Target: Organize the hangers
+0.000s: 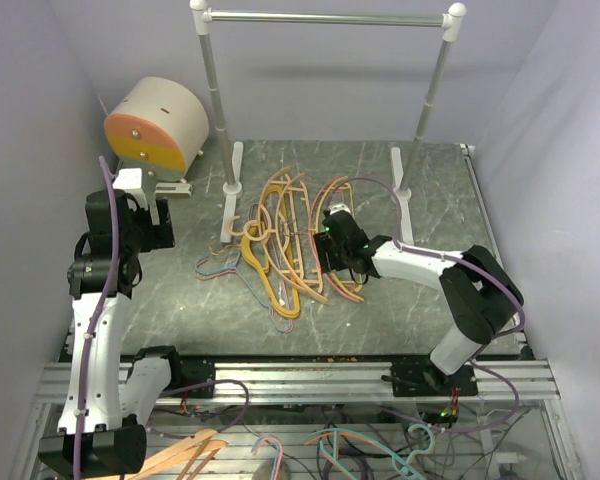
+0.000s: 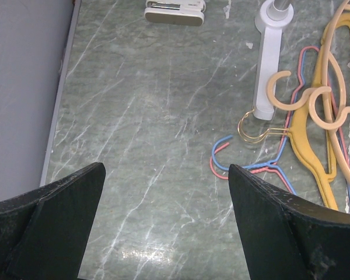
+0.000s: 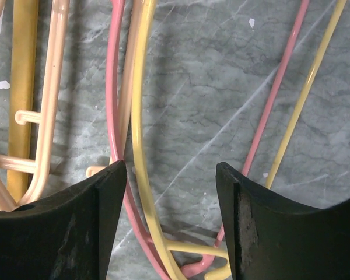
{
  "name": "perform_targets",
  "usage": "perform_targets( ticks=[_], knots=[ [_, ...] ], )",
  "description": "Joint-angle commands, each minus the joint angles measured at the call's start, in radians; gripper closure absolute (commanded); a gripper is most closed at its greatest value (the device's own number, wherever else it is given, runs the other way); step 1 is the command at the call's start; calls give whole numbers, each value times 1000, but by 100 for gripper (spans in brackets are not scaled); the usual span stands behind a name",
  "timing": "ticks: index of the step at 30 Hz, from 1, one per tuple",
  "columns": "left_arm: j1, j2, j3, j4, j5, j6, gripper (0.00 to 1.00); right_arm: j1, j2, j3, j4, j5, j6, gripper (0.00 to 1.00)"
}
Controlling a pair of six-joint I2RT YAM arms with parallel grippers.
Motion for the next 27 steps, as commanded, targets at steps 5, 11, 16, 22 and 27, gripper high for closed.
perform_targets(
  ticks=[5,11,16,22,27],
  knots=[
    [-14,-10,-6,30,-14,10,1,3,68,51,58,-15,-18,47],
    [-17,-10,-14,36,-9,18,1,3,101,74,72,-27,-25,65],
    [-19,-8,-14,33,-6,23,1,2,129,84,88,-52,-28,59],
    [-18,-11,-12,30,-24,24,1,1,170,94,95,-66,-39,82],
    [-19,-7,-12,33,-23,24,1,2,123,94,56,-33,-37,100]
  ],
)
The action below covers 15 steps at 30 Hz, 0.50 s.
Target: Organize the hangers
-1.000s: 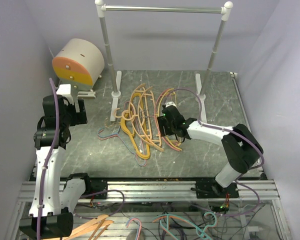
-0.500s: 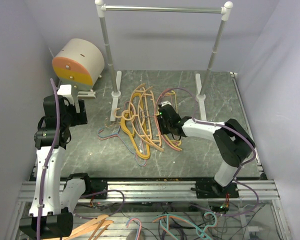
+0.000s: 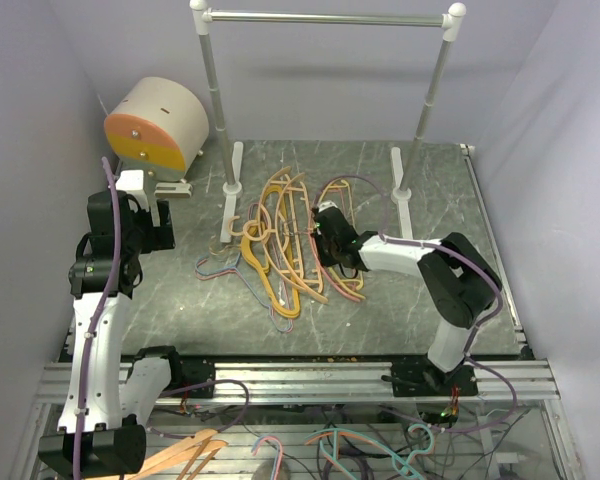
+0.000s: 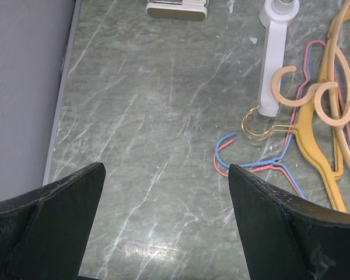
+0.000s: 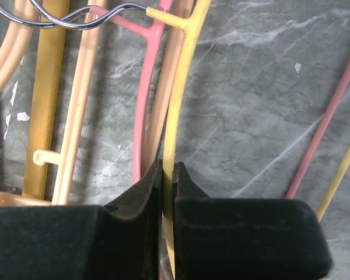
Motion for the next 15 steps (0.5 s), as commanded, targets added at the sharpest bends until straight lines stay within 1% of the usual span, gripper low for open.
perform_targets(
  ticks=[1,6,12,15],
  knots=[
    [-16,-6,2,32,-13,12,1,4,-57,11,-39,37,-4,100],
    [-15,-3,-1,36,-14,12,1,4,-163,11,-93,44,-9,100],
    [-15,-2,1,33,-11,18,1,4,-253,11,-151,59,-7,100],
    [-15,1,10,28,-13,30,1,3,-317,11,-155,-6,17,100]
  ],
)
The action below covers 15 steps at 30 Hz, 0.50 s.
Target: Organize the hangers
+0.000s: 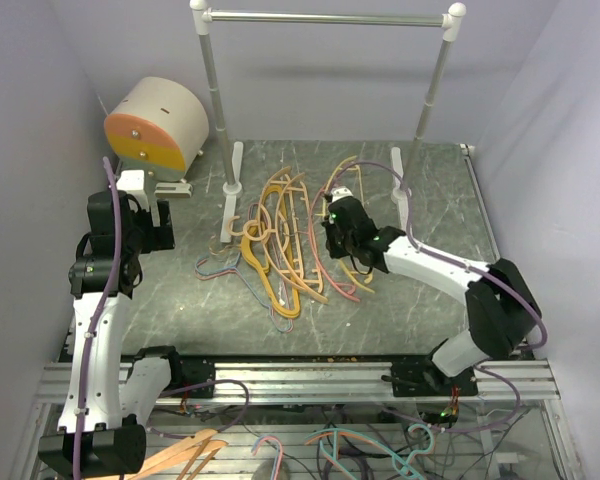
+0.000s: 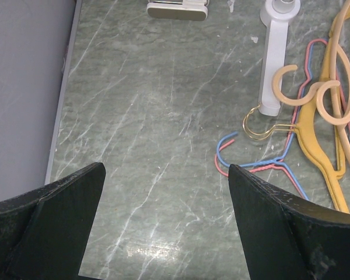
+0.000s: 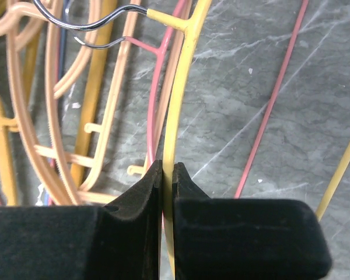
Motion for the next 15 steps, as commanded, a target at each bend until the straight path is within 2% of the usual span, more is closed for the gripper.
perform_targets(
  ticks=[1,4,6,10,12,15],
  knots=[
    [-15,2,12,29,-17,27,1,2,-115,25,-6,-77,28,100],
    [-14,7,1,47,-37,30,1,-12,-236,42,84,-216,104,100],
    [-12,9,-1,48,-38,30,1,-70,-289,65,142,-348,187,100],
    [-4,5,-7,47,-40,30,1,-336,-320,47,392,-768,493,100],
    [0,4,-10,48,-42,30,1,-457,-305,35,574,-893,669,100],
    [5,5,-16,53,-33,30,1,-580,-250,90,776,-983,864,100]
  ],
)
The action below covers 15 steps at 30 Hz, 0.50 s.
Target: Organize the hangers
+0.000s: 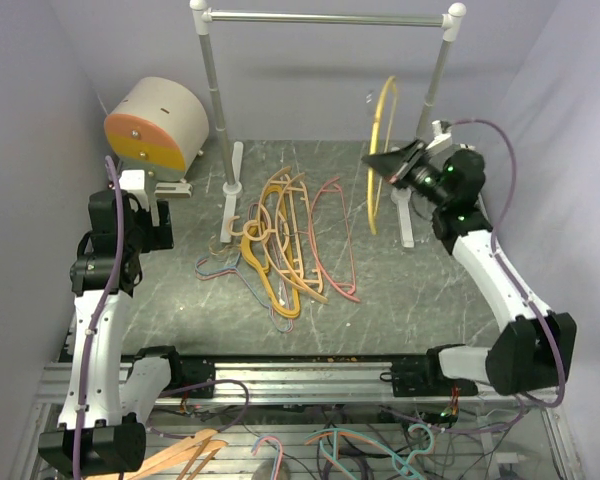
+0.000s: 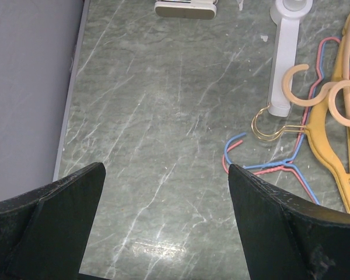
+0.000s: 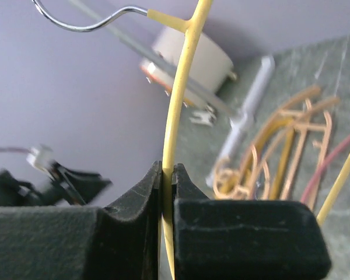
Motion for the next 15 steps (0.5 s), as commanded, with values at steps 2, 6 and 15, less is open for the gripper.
perform_targets(
  ticks=[2,6,15],
  knots=[
    [8,-3,-17,46,-1,9,1,-175,120,84,546,-323,527,100],
    [10,6,-14,44,7,12,1,-211,267,121,892,-335,869,100],
    [8,6,-22,45,19,20,1,-221,333,286,922,-321,935,100]
  ],
)
